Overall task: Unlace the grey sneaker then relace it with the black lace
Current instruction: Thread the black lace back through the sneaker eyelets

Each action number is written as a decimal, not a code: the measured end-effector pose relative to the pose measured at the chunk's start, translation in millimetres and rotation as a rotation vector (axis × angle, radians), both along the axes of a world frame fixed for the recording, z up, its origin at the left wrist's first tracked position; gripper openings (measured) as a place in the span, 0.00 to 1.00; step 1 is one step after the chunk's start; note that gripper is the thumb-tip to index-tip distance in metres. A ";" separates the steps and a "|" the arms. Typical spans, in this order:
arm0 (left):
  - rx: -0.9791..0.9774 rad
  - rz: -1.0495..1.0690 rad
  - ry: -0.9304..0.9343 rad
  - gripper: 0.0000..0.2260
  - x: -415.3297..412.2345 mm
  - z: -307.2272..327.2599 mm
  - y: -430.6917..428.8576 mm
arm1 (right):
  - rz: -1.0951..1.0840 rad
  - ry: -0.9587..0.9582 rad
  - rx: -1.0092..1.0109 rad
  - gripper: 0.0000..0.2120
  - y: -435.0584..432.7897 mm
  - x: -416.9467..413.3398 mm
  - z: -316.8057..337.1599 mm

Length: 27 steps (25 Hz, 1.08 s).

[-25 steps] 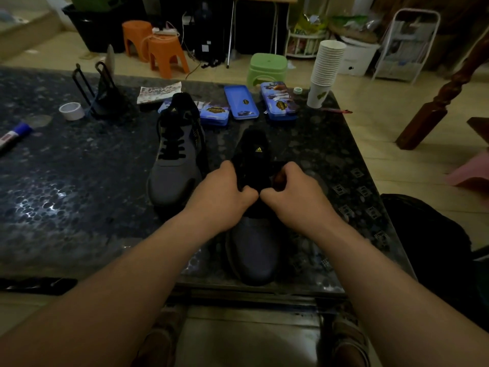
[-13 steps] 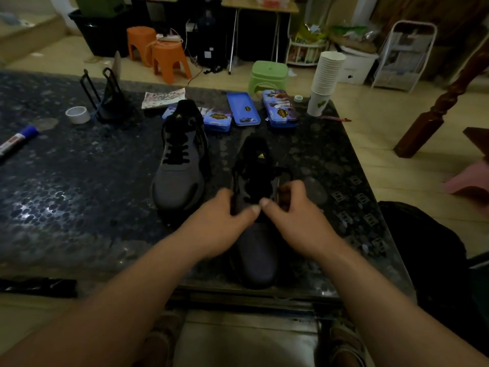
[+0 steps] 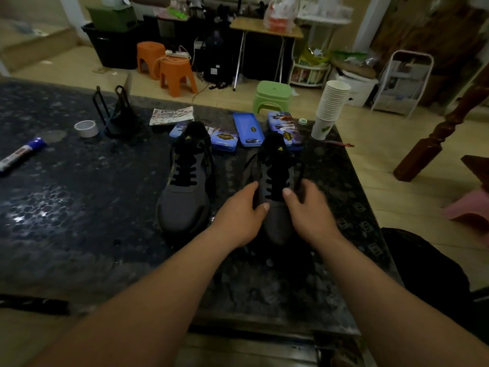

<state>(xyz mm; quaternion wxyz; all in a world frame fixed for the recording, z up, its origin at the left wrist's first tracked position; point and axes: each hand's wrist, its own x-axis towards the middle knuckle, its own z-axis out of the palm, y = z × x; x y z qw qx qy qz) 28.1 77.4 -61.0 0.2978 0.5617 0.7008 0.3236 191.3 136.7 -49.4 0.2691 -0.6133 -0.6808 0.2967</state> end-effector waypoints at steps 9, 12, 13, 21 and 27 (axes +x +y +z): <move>-0.158 0.499 -0.098 0.22 -124.4 5.7 -78.9 | 0.336 0.089 -0.206 0.26 -77.5 -162.6 -0.4; -0.081 0.449 -0.070 0.18 -106.2 5.6 -98.6 | 0.263 0.097 -0.222 0.27 -92.5 -143.9 -2.2; -0.067 0.417 -0.046 0.16 -98.0 2.8 -111.2 | 0.257 0.082 -0.207 0.26 -106.6 -126.2 1.3; 0.159 0.076 0.098 0.11 -63.5 4.3 -154.0 | 0.368 0.022 0.057 0.10 -141.9 -30.5 8.9; 0.112 -0.179 0.238 0.08 -73.0 23.7 -137.3 | 0.599 -0.167 0.245 0.05 -119.0 -34.8 17.7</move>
